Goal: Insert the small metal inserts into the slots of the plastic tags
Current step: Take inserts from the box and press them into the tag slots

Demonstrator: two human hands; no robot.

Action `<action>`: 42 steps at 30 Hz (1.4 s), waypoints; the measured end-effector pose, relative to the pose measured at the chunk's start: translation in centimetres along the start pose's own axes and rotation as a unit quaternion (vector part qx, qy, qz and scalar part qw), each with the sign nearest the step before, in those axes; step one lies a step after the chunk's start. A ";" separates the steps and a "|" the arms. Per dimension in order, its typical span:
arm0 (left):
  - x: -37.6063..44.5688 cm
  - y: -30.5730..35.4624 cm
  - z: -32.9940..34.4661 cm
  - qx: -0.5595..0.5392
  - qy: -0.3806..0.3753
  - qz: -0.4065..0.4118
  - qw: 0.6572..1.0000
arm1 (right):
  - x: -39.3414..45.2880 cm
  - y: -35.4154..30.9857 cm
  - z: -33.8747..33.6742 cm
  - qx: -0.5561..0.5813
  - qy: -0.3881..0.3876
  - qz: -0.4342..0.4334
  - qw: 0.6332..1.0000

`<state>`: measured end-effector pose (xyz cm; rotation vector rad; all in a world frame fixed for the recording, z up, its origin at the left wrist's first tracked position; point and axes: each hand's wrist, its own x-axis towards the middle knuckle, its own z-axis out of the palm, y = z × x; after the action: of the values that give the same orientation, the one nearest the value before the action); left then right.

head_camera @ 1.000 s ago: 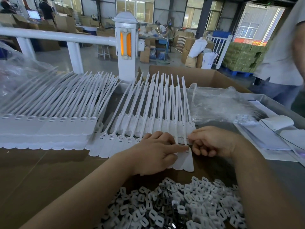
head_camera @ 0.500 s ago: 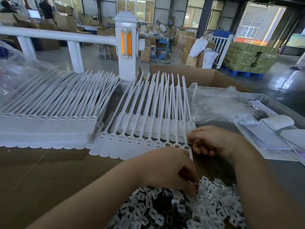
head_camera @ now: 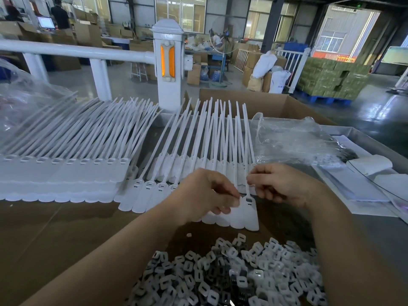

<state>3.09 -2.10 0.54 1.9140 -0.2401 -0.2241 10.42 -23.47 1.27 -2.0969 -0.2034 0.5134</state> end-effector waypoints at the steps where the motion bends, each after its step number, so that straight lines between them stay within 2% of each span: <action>1: 0.1 -0.1 -0.4 -0.040 0.031 -0.017 0.999 | -0.1 -0.2 0.0 0.017 -0.010 -0.025 0.999; 3: 0.2 -0.3 -0.7 -0.149 0.087 -0.053 0.984 | -0.3 -0.9 0.0 0.011 -0.039 -0.093 0.995; 7: 0.5 -0.5 -0.7 -0.367 0.167 -0.100 0.909 | -0.3 -2.5 1.2 -0.014 -0.087 -0.181 0.980; 11: 0.6 -0.5 -0.4 -0.436 0.178 -0.141 0.871 | 0.2 -3.4 2.8 -0.044 -0.075 -0.211 0.973; 16: 0.7 -0.2 -0.5 -0.452 0.162 -0.166 0.861 | 0.7 -3.6 4.0 -0.109 -0.025 -0.221 0.969; 23: 0.7 0.1 -0.6 -0.425 0.132 -0.161 0.881 | 0.8 -3.8 4.5 -0.154 0.017 -0.221 0.963; 28: 0.6 0.5 -0.6 -0.371 0.128 -0.129 0.911 | 1.1 -3.6 4.4 -0.122 0.053 -0.193 0.972; 33: 0.8 -0.1 -0.7 -0.177 0.196 -0.075 0.961 | 1.4 -3.0 4.4 -0.034 0.057 -0.141 0.988; 37: 0.9 -0.7 -0.8 -0.117 0.203 -0.039 0.971 | 1.5 -2.9 4.5 -0.008 0.043 -0.125 0.991; 42: 1.5 -1.2 -0.7 0.074 0.193 0.012 0.978 | 1.9 -2.0 4.3 -0.024 0.067 -0.069 0.995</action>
<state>4.84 -1.49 -0.37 2.0563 -0.0183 0.1871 10.34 -18.41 0.37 -2.1369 -0.2822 0.2862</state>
